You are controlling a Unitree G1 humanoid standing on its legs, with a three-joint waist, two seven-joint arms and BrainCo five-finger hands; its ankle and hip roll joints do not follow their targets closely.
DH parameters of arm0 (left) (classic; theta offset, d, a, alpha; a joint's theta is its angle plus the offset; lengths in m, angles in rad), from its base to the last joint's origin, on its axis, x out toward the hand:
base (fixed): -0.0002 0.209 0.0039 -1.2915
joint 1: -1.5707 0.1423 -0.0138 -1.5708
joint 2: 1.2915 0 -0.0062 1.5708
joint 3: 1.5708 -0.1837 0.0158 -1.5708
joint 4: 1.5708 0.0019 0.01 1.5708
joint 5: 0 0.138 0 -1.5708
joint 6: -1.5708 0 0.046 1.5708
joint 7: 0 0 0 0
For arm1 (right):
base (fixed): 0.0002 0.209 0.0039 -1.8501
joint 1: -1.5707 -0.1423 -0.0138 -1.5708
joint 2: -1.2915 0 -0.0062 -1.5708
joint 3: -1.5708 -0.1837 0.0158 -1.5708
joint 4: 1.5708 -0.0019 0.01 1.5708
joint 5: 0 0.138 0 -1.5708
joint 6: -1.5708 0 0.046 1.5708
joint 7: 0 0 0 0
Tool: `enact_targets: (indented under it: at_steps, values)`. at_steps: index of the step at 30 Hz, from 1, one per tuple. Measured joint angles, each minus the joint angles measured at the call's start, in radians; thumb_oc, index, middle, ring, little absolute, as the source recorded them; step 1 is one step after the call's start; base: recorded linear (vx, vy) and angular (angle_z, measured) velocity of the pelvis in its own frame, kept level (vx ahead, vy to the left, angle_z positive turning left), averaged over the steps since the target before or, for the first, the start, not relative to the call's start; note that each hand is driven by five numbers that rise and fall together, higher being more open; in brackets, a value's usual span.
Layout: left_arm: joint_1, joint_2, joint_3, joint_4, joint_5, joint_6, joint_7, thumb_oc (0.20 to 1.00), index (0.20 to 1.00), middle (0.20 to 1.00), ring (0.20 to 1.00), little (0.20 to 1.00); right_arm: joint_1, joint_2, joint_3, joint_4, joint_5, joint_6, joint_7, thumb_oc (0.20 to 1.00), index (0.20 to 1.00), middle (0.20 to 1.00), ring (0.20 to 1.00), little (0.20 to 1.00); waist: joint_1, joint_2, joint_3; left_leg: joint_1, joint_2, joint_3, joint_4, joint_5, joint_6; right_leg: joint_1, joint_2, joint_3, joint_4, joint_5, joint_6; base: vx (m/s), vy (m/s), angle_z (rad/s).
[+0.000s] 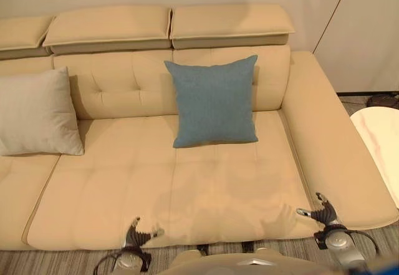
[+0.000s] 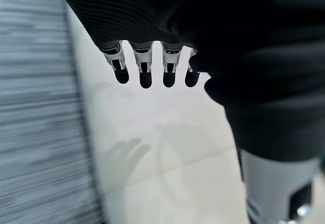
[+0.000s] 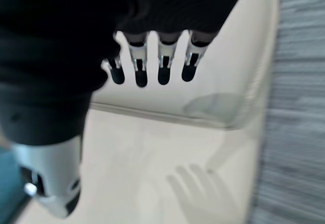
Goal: Pick up all the scattered cushions and arrange them neatly on the sofa.
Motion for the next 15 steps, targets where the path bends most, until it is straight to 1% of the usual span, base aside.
enact_targets:
  at_steps: [2, 4, 6, 8, 10, 11, 12, 13, 14, 15]
  values:
    - [0.01, 0.0, -0.001, 0.02, 0.026, 0.0, -0.009, 1.0, 1.0, 1.0, 1.0, 1.0, 0.012, 0.001, 0.002, 0.031, -0.013, 0.005, -0.001, 1.0, 1.0, 1.0, 1.0, 1.0, -0.004, -0.006, -0.004, 0.01, 0.003, 0.003, 0.0, -0.003, 0.005, 0.007, 0.002, 0.012, 0.0, 0.002, 0.001, -0.04, -0.029, -0.09]
    - [-0.015, -0.007, -0.008, 0.087, 0.037, 0.004, -0.02, 1.0, 1.0, 1.0, 1.0, 1.0, 0.005, 0.018, 0.011, 0.136, -0.035, 0.008, 0.001, 1.0, 1.0, 1.0, 1.0, 1.0, -0.003, -0.01, -0.018, 0.028, 0.006, 0.003, 0.0, -0.005, 0.007, 0.026, 0.005, 0.012, 0.0, -0.001, -0.003, -0.06, -0.057, -0.01]
    - [-0.016, -0.01, -0.008, 0.09, 0.037, 0.006, -0.035, 1.0, 1.0, 1.0, 1.0, 1.0, 0.015, 0.021, 0.016, 0.173, -0.036, 0.011, 0.006, 1.0, 1.0, 1.0, 1.0, 1.0, -0.003, -0.009, -0.016, 0.035, 0.008, 0.002, 0.0, -0.005, 0.007, 0.033, 0.008, 0.013, 0.0, 0.001, -0.003, -0.1, -0.072, 0.0]
    - [-0.015, -0.011, -0.011, 0.092, 0.039, 0.007, -0.038, 1.0, 1.0, 1.0, 1.0, 1.0, 0.051, 0.029, 0.033, 0.183, -0.036, 0.02, 0.02, 1.0, 1.0, 1.0, 1.0, 1.0, -0.003, -0.008, -0.014, 0.038, 0.015, 0.0, 0.0, -0.005, 0.007, 0.044, 0.016, 0.012, 0.005, -0.001, -0.006, -0.15, -0.073, 0.03]
    - [-0.02, -0.01, -0.039, 0.092, 0.058, 0.007, -0.038, 1.0, 1.0, 1.0, 1.0, 1.0, 0.054, 0.031, 0.055, 0.183, -0.036, 0.025, 0.025, 1.0, 1.0, 1.0, 1.0, 1.0, -0.004, -0.008, -0.004, 0.036, 0.022, 0.0, 0.0, -0.004, 0.005, 0.043, 0.023, 0.011, 0.005, -0.005, -0.012, -0.22, -0.052, 0.05]
    - [-0.034, -0.012, -0.042, 0.092, 0.058, 0.007, -0.039, 1.0, 1.0, 1.0, 1.0, 1.0, 0.053, 0.031, 0.064, 0.183, -0.036, 0.026, 0.027, 1.0, 1.0, 1.0, 1.0, 1.0, -0.004, -0.006, 0.0, 0.032, 0.028, 0.0, 0.008, -0.002, 0.002, 0.041, 0.033, 0.006, 0.006, -0.006, -0.015, -0.29, -0.034, 0.15]
    - [-0.042, -0.011, -0.042, 0.097, 0.058, 0.01, -0.039, 1.0, 1.0, 1.0, 1.0, 1.0, 0.051, 0.032, 0.071, 0.183, -0.036, 0.027, 0.028, 1.0, 1.0, 1.0, 1.0, 1.0, -0.006, -0.003, 0.003, 0.001, 0.034, -0.007, 0.042, -0.002, -0.008, 0.028, 0.038, -0.001, 0.014, -0.009, -0.019, -0.24, -0.007, 0.25]
    - [-0.068, -0.006, -0.043, 0.098, 0.057, 0.018, -0.038, 1.0, 1.0, 1.0, 1.0, 1.0, 0.037, 0.034, 0.084, 0.193, -0.036, 0.028, 0.028, 1.0, 1.0, 1.0, 1.0, 1.0, -0.004, -0.012, 0.018, -0.034, 0.038, -0.016, 0.091, -0.017, -0.034, 0.01, 0.031, -0.018, 0.028, -0.014, -0.037, -0.23, 0.033, 0.28]
    - [-0.104, -0.006, -0.043, 0.098, 0.057, 0.02, -0.039, 1.0, 1.0, 1.0, 1.0, 1.0, 0.02, 0.034, 0.085, 0.204, -0.036, 0.03, 0.028, 1.0, 1.0, 1.0, 1.0, 1.0, -0.002, -0.018, 0.043, -0.052, 0.039, -0.024, 0.113, -0.02, -0.072, -0.001, 0.029, -0.029, 0.032, -0.005, -0.073, -0.24, 0.082, 0.22]
    - [-0.163, -0.012, -0.035, 0.127, 0.055, 0.026, -0.039, 1.0, 1.0, 1.0, 1.0, 1.0, -0.021, 0.049, 0.095, 0.2, -0.036, 0.031, 0.027, 1.0, 1.0, 1.0, 1.0, 1.0, -0.009, -0.088, 0.071, -0.099, -0.017, -0.007, 0.346, -0.119, -0.065, -0.014, -0.044, -0.04, 0.005, 0.058, -0.119, -0.19, 0.112, 0.21]
